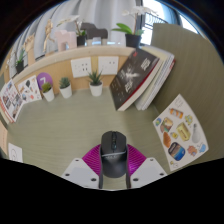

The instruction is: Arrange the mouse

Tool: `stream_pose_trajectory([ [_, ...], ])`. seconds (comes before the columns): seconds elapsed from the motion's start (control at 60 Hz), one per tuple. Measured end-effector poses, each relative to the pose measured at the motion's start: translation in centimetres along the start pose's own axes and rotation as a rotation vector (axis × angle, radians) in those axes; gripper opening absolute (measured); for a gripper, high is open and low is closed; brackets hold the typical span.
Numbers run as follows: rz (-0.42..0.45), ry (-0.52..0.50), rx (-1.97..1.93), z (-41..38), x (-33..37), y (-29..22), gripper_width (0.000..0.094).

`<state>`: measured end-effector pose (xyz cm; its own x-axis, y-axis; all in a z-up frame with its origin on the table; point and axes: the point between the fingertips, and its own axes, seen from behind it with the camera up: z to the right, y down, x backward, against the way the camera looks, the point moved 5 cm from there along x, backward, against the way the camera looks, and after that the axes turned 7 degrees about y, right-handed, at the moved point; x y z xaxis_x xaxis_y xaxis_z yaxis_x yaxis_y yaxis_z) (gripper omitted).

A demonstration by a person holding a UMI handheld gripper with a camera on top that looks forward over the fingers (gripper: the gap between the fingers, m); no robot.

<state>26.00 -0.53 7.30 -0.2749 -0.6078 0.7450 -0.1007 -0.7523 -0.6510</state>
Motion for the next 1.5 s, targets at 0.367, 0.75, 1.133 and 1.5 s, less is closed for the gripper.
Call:
stream_pose_trajectory([
  [0.367,0.433,-0.033,-0.092,-13.9,26.2,-14.6,0.0306],
  [0.75,0.239,-0.232,0.094,-40.8,24.0,-1.1,0.0304],
  [1.133,-0.021,-0.205,0.176,-47.0,15.6,14.5,0.0360],
  [1.5,-0.027,-0.168,0.152,-45.3,18.6,13.1,0.0867],
])
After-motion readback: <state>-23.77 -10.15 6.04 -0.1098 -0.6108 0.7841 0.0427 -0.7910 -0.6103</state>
